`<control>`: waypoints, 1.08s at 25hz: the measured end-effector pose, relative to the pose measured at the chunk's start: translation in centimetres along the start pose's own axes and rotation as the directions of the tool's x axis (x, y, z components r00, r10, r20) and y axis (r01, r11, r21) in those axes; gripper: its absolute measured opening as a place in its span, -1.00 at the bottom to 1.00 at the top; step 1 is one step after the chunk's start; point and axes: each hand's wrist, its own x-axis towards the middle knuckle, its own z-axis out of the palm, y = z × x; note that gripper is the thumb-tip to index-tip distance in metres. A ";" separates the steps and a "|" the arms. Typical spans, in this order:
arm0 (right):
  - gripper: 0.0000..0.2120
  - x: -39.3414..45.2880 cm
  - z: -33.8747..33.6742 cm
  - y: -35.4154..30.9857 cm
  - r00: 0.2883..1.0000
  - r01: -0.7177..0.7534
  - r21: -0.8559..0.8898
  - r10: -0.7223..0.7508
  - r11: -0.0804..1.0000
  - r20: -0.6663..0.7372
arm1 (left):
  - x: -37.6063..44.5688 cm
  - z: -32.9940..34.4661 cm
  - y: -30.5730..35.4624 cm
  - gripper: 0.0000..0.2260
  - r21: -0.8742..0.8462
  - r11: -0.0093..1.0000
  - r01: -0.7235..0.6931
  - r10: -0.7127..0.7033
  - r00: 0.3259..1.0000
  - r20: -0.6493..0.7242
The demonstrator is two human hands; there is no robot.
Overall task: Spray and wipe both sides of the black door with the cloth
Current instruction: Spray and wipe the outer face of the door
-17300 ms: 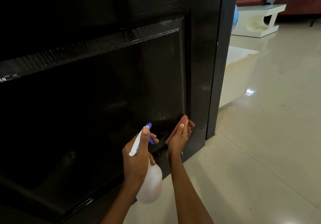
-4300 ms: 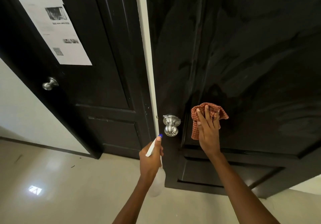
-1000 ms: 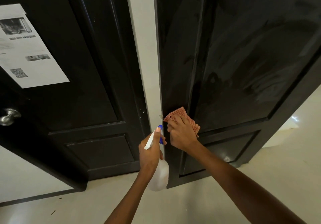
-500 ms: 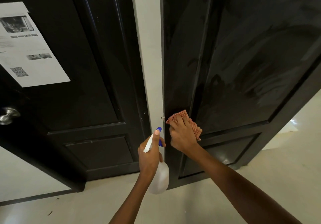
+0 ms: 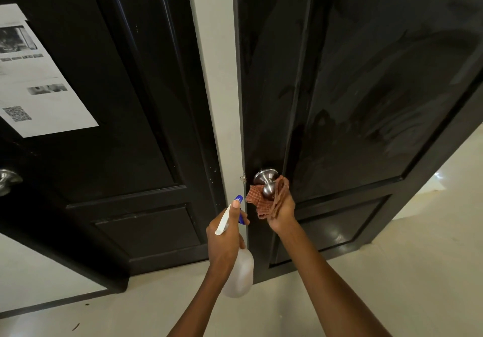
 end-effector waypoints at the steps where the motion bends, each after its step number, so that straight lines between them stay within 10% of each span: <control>1: -0.56 -0.1 -0.4 0.6 0.997 -0.071 0.083 0.069 0.994 0.024 | -0.1 -0.1 0.1 -0.56 0.003 1.000 -0.012 0.012 1.000 0.006; 7: -0.85 -0.8 -3.9 3.0 0.971 -0.207 -0.271 0.231 0.940 0.057 | -0.3 -0.4 -0.4 -0.53 0.007 1.000 0.008 -0.009 1.000 0.025; 14: -0.53 -1.6 -6.1 2.2 0.985 0.174 0.051 -0.174 0.983 -0.010 | -0.1 -0.3 -0.5 -0.51 0.035 0.999 0.024 -0.025 1.000 0.015; 19: -0.44 -0.9 -4.1 2.3 0.849 0.528 -0.519 -0.423 0.672 0.317 | -0.1 -0.1 -0.1 -0.51 0.022 0.999 0.045 -0.045 0.999 0.010; 27: -0.73 0.9 -6.8 -1.4 0.865 0.495 -0.678 -0.385 0.544 0.322 | 0.5 0.7 -0.5 -0.47 0.007 0.994 0.107 -0.107 0.994 0.007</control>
